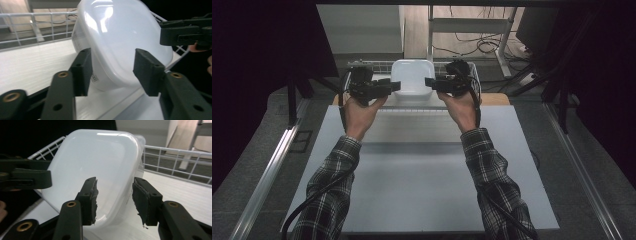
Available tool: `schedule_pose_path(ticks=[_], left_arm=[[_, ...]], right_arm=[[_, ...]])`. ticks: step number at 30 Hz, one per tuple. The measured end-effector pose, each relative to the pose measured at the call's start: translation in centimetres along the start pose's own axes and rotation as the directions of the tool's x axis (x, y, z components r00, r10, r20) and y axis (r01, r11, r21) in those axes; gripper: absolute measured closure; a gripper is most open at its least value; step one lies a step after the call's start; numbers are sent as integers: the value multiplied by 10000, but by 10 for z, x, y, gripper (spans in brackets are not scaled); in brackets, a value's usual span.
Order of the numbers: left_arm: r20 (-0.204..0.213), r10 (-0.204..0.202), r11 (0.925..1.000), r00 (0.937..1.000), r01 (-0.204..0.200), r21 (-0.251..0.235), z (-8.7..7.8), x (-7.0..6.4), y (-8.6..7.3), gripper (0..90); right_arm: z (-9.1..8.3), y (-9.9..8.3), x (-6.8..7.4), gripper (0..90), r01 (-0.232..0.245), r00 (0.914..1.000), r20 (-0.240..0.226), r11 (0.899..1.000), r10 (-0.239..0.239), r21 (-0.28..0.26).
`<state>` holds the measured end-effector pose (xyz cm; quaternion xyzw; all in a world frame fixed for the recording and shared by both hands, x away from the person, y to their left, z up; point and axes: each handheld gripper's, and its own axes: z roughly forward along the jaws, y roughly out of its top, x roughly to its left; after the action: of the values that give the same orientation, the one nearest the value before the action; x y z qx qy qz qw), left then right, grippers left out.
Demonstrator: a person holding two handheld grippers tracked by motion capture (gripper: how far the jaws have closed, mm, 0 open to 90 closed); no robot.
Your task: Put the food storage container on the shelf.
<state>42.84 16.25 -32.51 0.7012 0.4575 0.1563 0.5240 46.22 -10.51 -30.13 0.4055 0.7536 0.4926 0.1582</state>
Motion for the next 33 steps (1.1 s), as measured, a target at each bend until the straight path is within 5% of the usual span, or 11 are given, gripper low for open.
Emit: schedule_pose_path(ticks=[16, 20, 25, 33], left_arm=[[-989, 289, 9993, 9947, -264, 260, 9, -1, 17, 403], [-690, 184, 9998, 9974, -186, -26, 3, -3, 18, 366], [-60, 291, 9996, 9996, -292, -68, -4, -5, 17, 285], [586, 727, 9972, 9956, -736, 143, -7, -11, 3, 136]], right_arm=[[10, 5, -3, 506, -90, 9987, 496, 9999, 97, -146], [8, 5, -2, 449, 96, 9986, 528, 9995, -81, -289], [4, 3, -2, 299, 192, 9998, -43, 9991, -194, -373], [-3, -11, 8, 113, 980, 9947, -266, 9943, -991, -412]])
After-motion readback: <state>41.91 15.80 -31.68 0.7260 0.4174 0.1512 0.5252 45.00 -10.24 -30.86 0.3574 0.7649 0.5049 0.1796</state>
